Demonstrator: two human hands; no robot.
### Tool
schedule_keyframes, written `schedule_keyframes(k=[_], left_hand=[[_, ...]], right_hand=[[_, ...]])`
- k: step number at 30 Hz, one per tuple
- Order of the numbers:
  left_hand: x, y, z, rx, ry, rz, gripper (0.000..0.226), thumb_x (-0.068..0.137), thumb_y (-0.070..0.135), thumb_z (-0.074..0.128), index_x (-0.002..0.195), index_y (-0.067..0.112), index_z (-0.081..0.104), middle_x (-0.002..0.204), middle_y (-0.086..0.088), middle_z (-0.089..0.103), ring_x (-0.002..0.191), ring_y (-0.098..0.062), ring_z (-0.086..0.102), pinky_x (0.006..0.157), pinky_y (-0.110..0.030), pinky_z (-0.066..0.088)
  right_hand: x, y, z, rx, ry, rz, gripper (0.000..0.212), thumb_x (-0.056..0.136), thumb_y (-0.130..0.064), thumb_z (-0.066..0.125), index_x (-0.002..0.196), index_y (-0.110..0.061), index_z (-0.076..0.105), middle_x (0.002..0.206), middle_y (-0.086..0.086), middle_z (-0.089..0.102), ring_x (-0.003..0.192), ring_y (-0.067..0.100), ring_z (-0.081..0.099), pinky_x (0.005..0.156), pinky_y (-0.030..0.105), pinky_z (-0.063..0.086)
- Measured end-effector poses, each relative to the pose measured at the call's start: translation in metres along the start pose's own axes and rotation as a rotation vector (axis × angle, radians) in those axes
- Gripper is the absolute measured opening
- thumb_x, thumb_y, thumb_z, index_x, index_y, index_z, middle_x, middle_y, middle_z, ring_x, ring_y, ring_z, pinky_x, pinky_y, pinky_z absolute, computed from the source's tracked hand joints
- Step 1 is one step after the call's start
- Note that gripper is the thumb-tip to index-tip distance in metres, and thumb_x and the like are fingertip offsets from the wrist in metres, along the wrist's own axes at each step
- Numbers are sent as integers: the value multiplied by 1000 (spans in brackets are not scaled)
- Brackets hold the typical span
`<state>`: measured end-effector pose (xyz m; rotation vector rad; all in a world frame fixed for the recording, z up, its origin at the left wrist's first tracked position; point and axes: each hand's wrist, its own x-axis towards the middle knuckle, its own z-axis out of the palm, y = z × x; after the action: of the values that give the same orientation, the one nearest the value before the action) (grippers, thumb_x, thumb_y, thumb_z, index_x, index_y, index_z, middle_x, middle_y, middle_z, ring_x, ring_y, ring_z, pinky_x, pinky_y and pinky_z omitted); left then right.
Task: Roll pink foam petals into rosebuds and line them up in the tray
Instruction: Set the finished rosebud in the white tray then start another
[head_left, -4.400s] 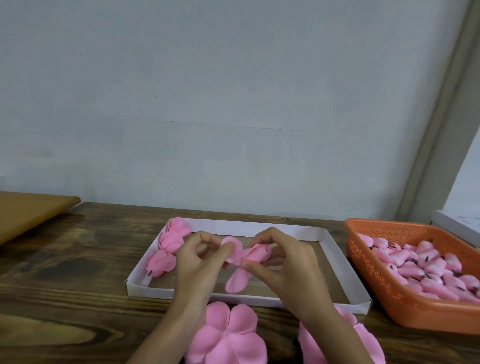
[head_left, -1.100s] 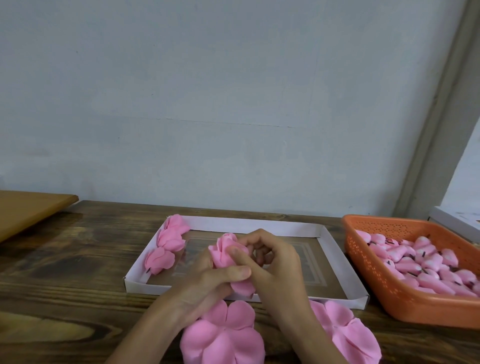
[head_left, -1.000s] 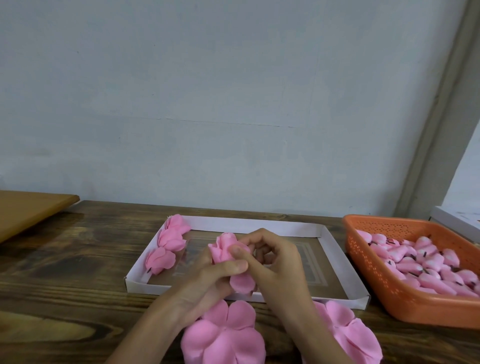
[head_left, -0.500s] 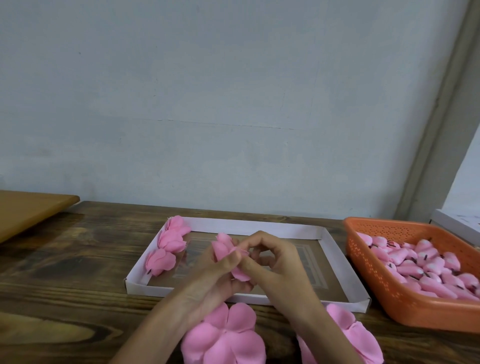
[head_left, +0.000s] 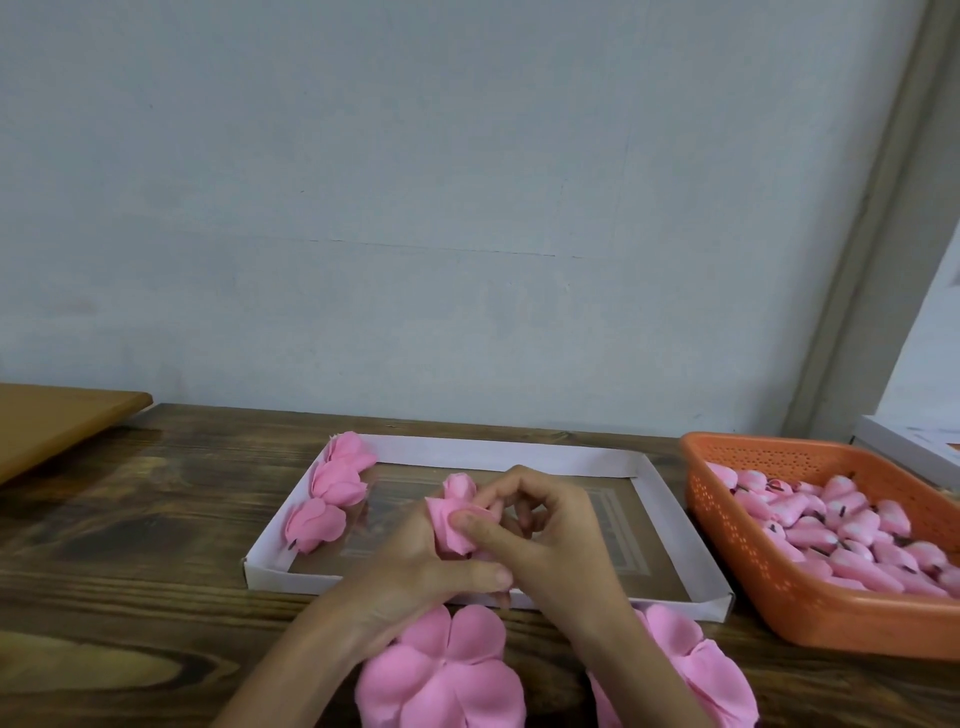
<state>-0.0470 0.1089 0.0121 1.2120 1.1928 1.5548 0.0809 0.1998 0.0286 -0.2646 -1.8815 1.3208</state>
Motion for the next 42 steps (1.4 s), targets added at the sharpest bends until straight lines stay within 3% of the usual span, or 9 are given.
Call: schedule_keyframes(k=[4, 9, 12, 14, 20, 26, 29, 38, 42], left_hand=[[3, -2, 1, 53, 53, -6, 19, 76, 0, 76, 93, 7, 72, 88, -18, 74, 86, -28, 75, 69, -32, 59], [7, -8, 9, 21, 170, -3, 11, 75, 27, 79, 84, 32, 78, 79, -3, 78, 80, -21, 78, 61, -27, 59], [8, -5, 10, -175, 145, -4, 27, 79, 38, 86, 100, 23, 79, 102, -17, 77, 93, -35, 76, 66, -37, 59], [8, -1, 6, -281, 106, 19, 24, 83, 35, 85, 88, 15, 74, 93, -27, 70, 86, -44, 72, 63, -40, 57], [6, 8, -1, -529, 145, 21, 16, 77, 20, 81, 83, 12, 68, 92, -17, 58, 81, -27, 62, 62, -39, 53], [5, 14, 2, -534, 156, 75, 14, 84, 12, 63, 75, 11, 52, 73, -9, 40, 65, -17, 50, 64, -36, 50], [3, 15, 2, -449, 120, 41, 21, 80, 17, 68, 92, 10, 52, 82, -11, 41, 69, -18, 49, 69, -37, 44], [3, 6, 1, -436, -74, -63, 19, 63, 18, 61, 79, 9, 61, 76, -10, 47, 64, -23, 46, 58, -36, 41], [2, 2, -2, -429, -136, -75, 38, 62, 16, 59, 97, 2, 60, 76, -13, 47, 65, -25, 43, 61, -37, 39]], right_hand=[[-1, -2, 0, -46, 25, 9, 17, 77, -11, 90, 74, -19, 75, 66, 0, 64, 59, 9, 44, 56, 22, 38], [-1, -7, -3, -100, 29, 5, 12, 78, -16, 90, 79, -21, 79, 70, -6, 67, 61, 6, 46, 53, 29, 42], [1, -8, -5, -75, 106, -47, 9, 88, -19, 82, 87, -26, 77, 82, -8, 71, 67, 5, 55, 61, 30, 48], [2, -8, -9, -44, 161, -51, 14, 97, -14, 70, 92, -26, 75, 89, -6, 72, 71, 7, 61, 61, 24, 49], [3, -4, -27, -508, -5, -219, 50, 80, 7, 67, 102, -39, 70, 104, -12, 62, 90, 16, 60, 73, 26, 52], [2, -8, -20, -539, -51, -348, 34, 84, -24, 77, 116, -36, 75, 112, -10, 55, 108, 17, 57, 87, 19, 42], [2, -11, -19, -533, -57, -358, 26, 85, -34, 73, 110, -39, 77, 110, -14, 54, 103, 16, 57, 85, 16, 40], [2, -12, -17, -385, -47, -263, 8, 85, -21, 83, 87, -28, 79, 97, -9, 64, 100, 21, 60, 78, 18, 40], [2, -10, -15, -347, -48, -234, 14, 85, -20, 83, 83, -31, 76, 90, -8, 67, 92, 21, 60, 74, 22, 42]])
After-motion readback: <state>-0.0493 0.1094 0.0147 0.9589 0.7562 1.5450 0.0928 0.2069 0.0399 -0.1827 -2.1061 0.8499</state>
